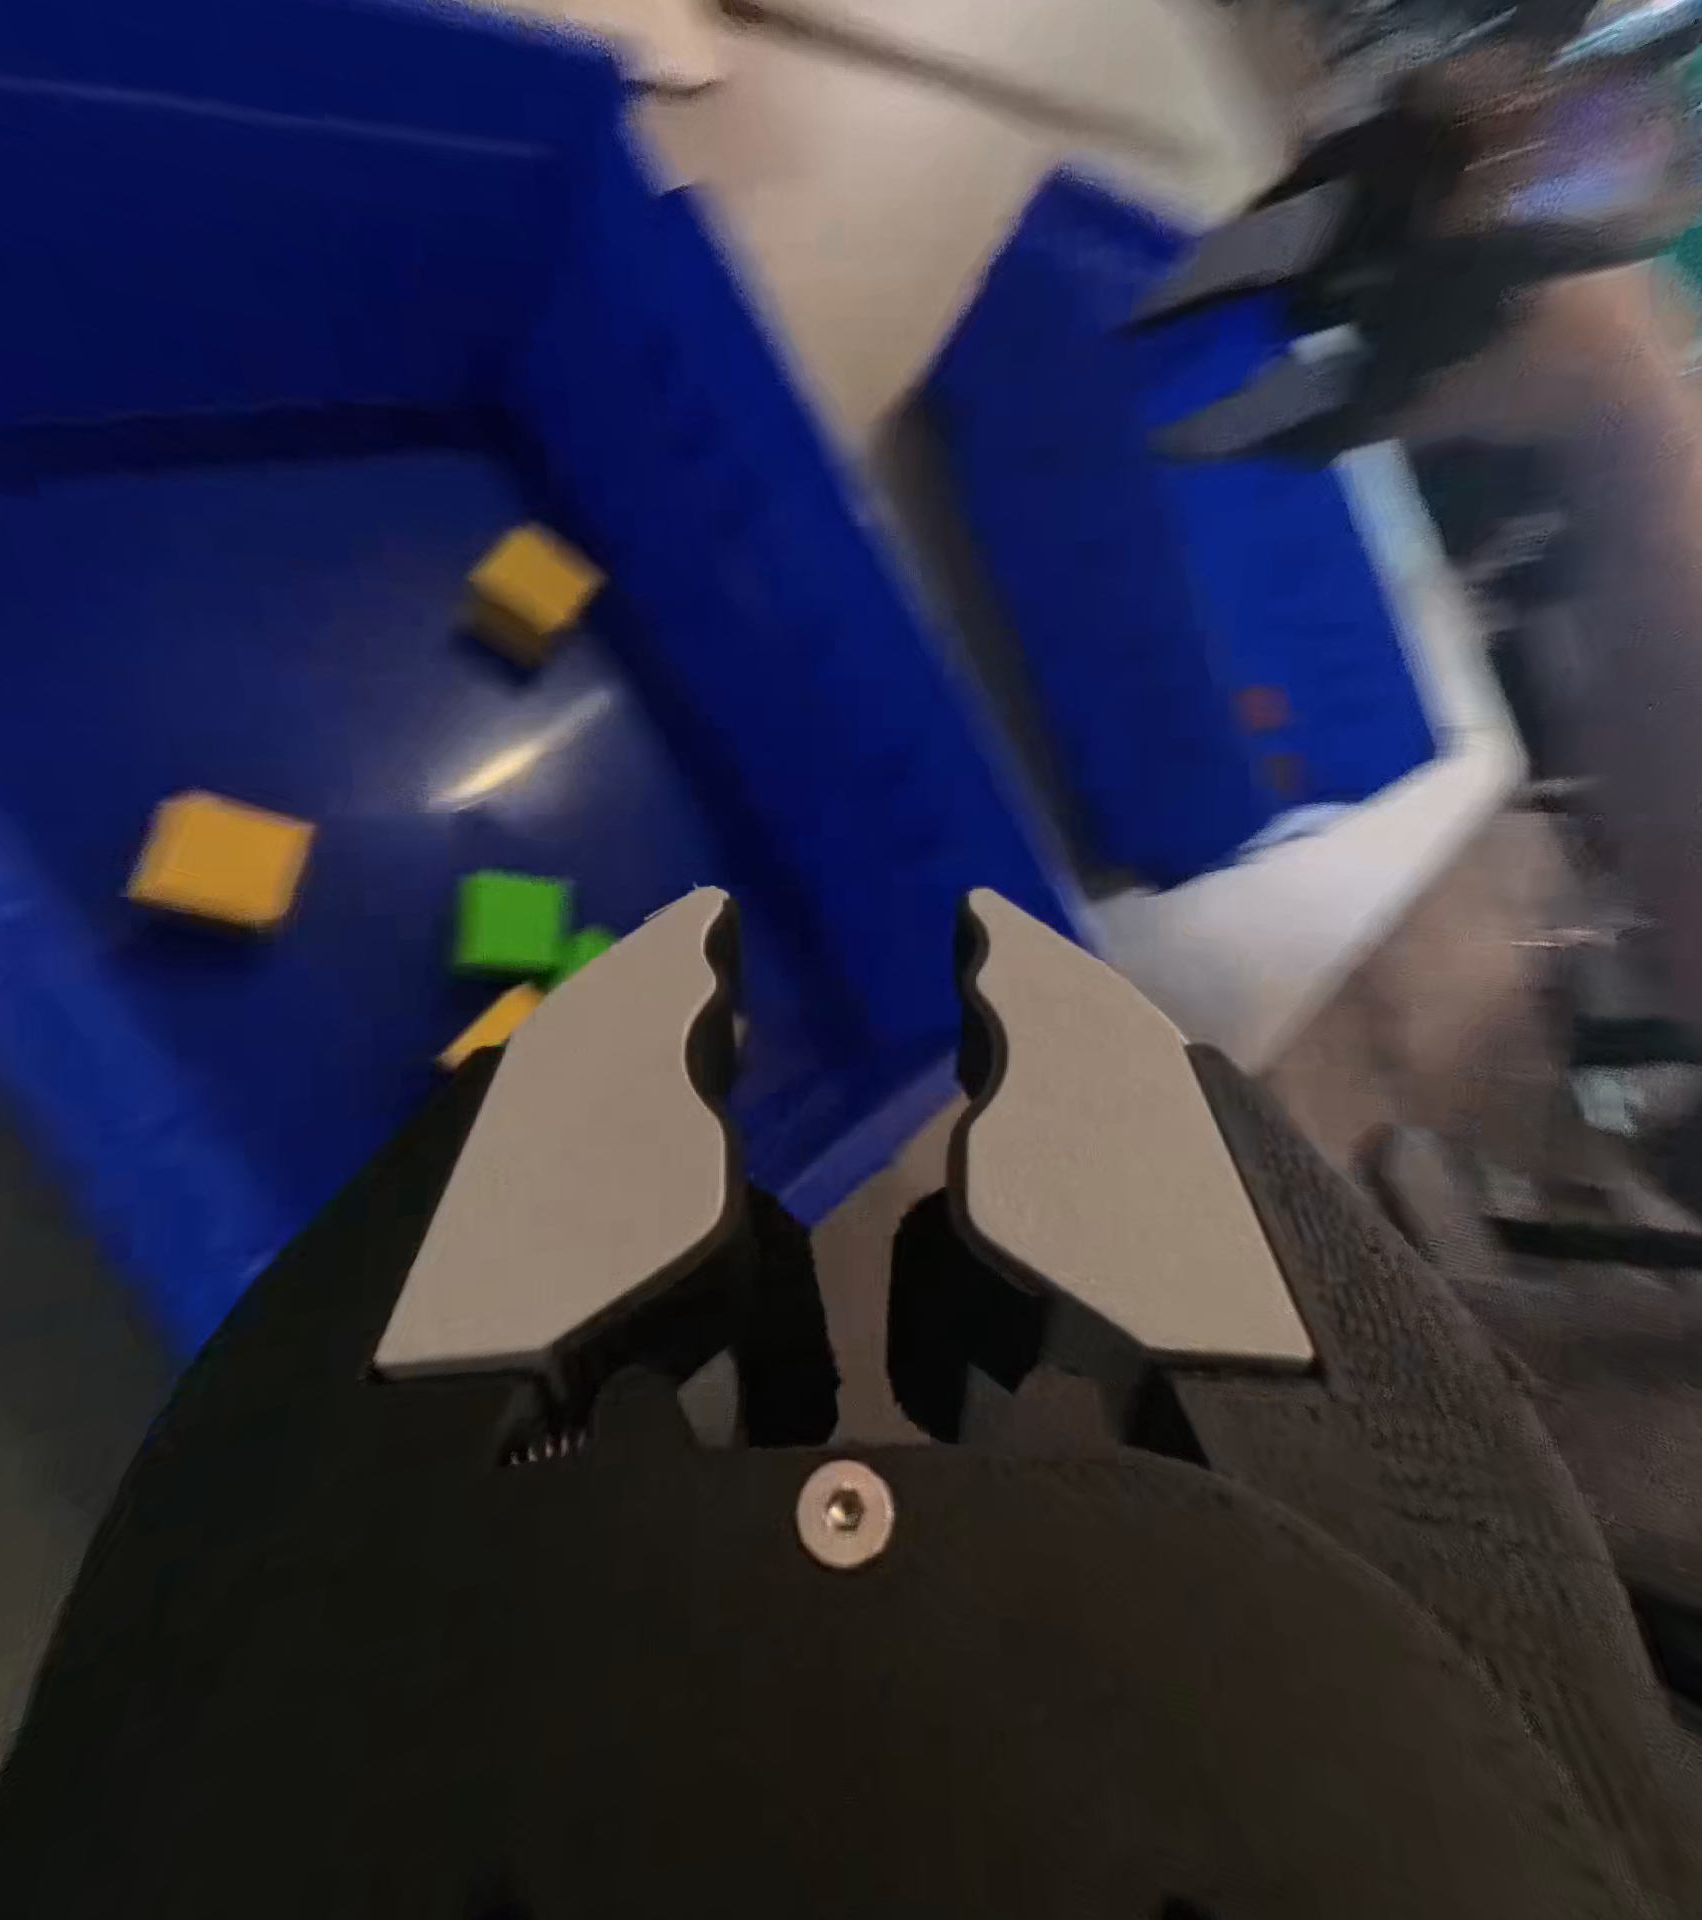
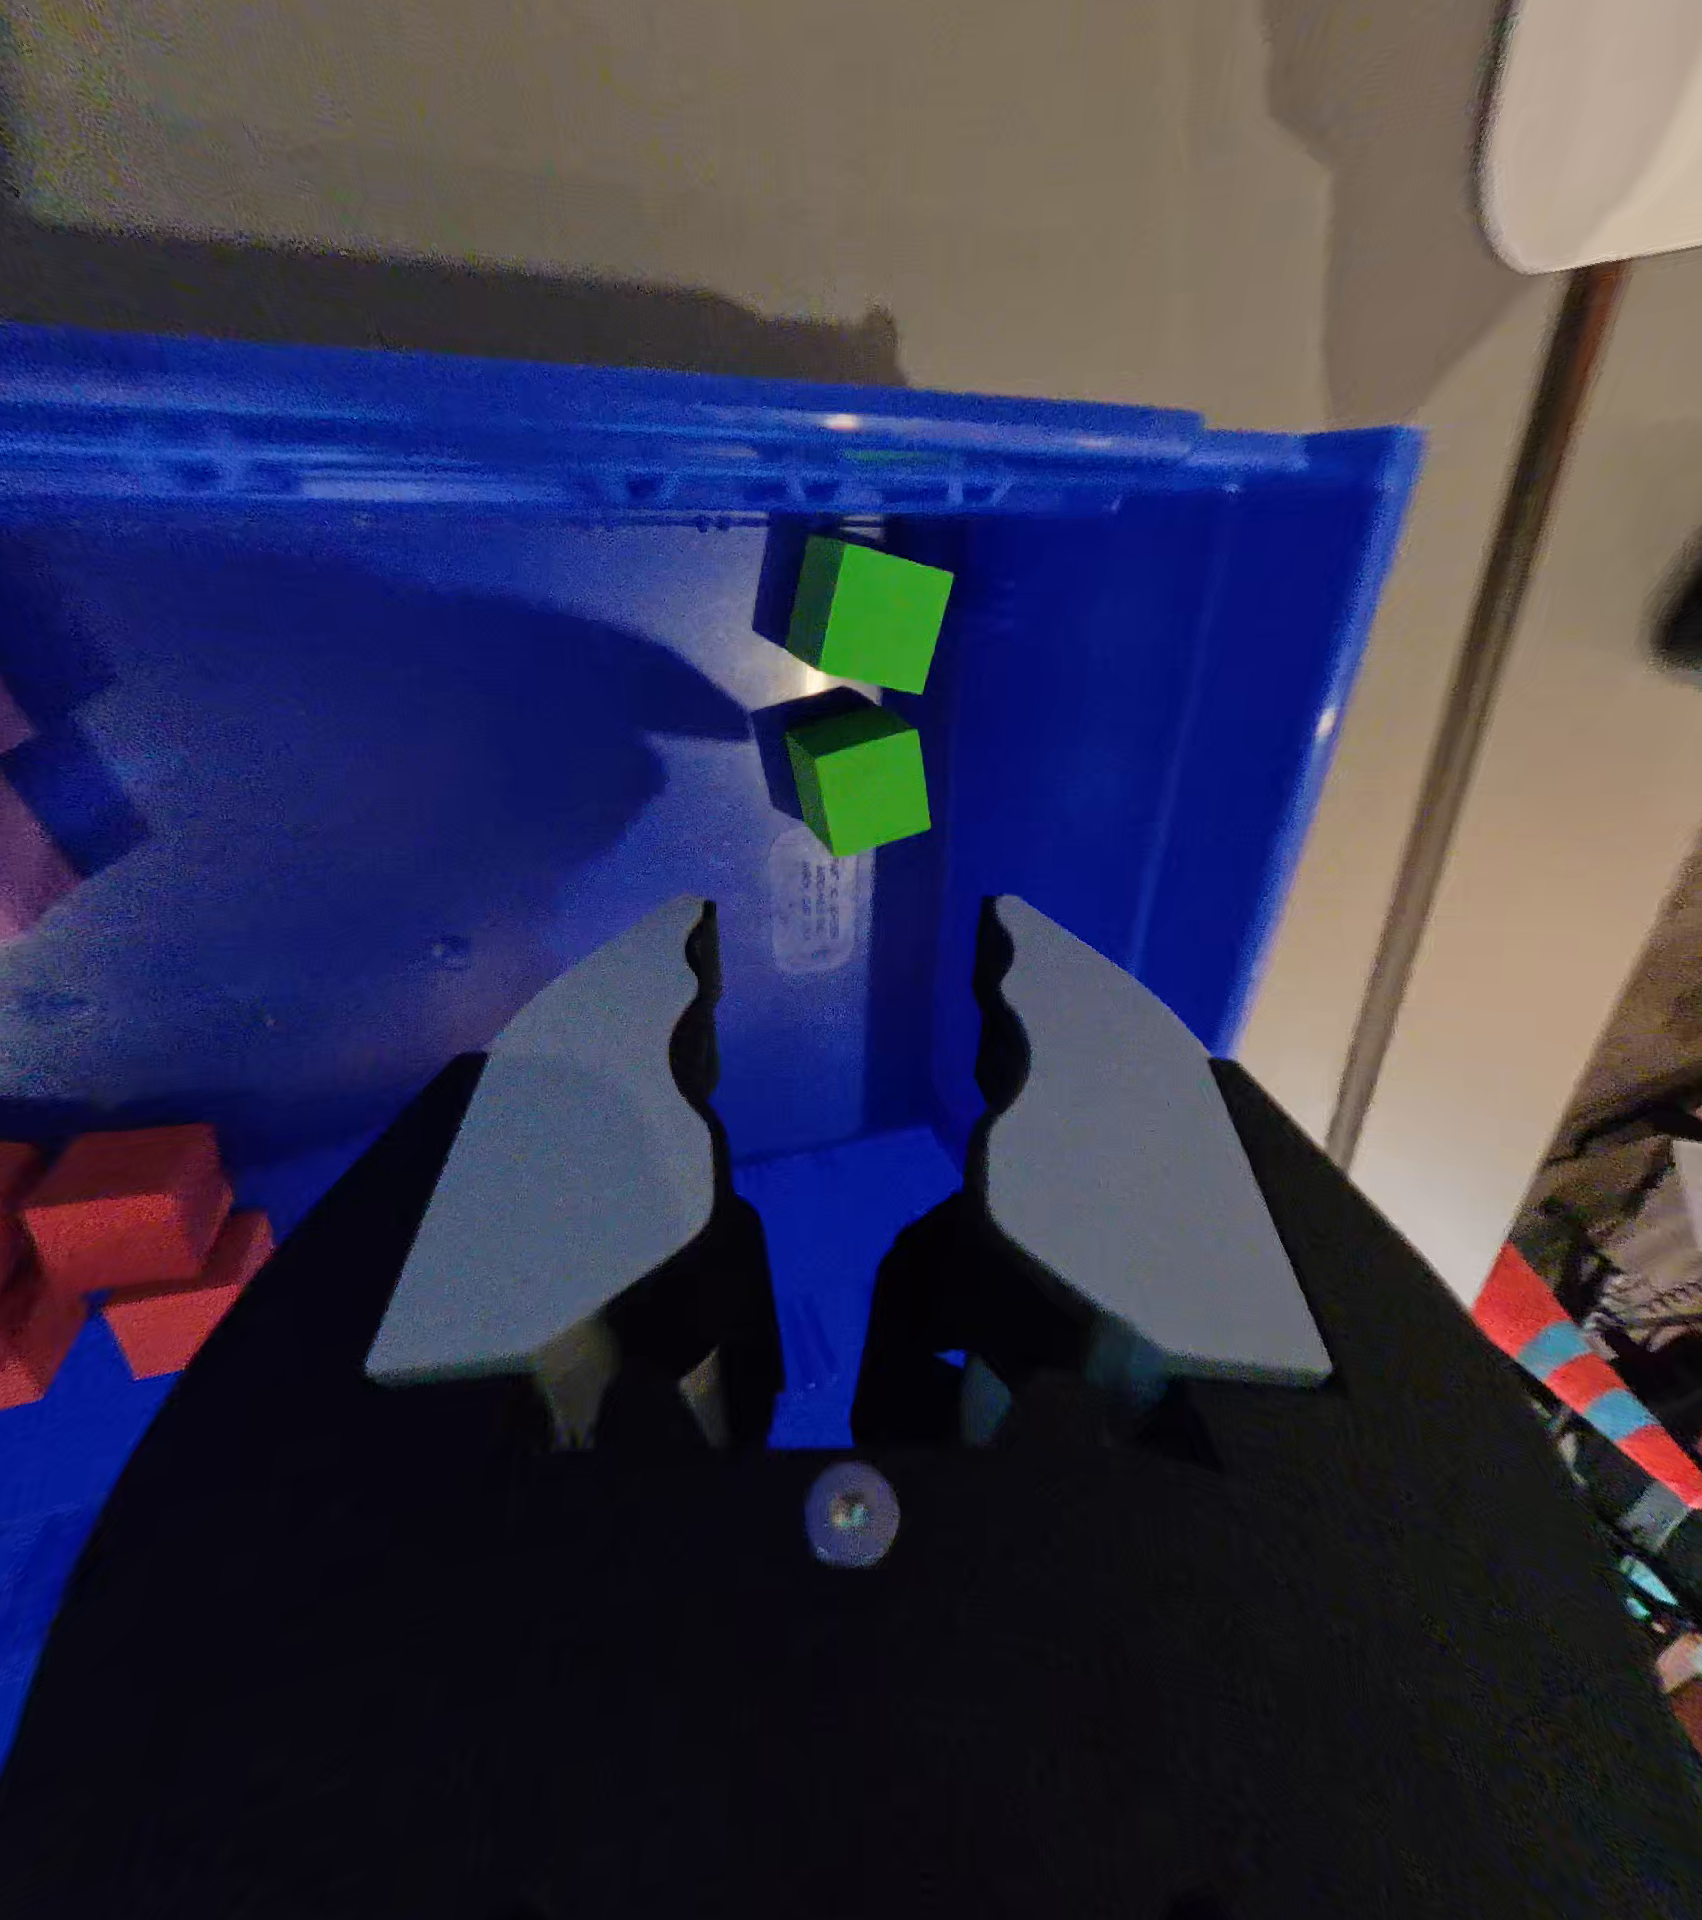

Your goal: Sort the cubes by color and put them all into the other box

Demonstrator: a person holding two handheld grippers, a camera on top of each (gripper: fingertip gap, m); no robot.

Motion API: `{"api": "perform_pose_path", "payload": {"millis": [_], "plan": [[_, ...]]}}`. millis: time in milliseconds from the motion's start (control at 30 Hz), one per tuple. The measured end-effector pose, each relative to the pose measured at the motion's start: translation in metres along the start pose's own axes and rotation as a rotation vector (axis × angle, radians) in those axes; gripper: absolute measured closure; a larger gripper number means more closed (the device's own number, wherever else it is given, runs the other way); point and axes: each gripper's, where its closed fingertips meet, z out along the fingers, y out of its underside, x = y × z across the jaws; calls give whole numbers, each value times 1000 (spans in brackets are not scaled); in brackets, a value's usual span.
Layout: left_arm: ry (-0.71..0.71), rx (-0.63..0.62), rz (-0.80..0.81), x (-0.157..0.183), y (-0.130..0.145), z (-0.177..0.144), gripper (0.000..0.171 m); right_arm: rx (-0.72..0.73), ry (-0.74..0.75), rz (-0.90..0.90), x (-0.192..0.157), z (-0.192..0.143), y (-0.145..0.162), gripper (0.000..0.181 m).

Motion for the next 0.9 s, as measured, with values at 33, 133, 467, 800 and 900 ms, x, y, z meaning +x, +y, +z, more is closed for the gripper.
{"api": "perform_pose_path", "payload": {"millis": [33,133,467,800,900], "plan": [[-86,-32,3,-10,5,2,131,25,31,-1,-2,-10,-1,135],[-205,-76,19,-25,8,15,124,80,110,-19,-12,-34,-3,140],[-410,-370,9,-85,39,67,125,165,204,-68,-39,-58,-2,144],[-417,-439,-21,-94,49,80,140,206,214,-79,-48,-60,-4,147],[-414,-417,-22,-93,44,77,141,218,238,-89,-50,-66,-9,148]]}}
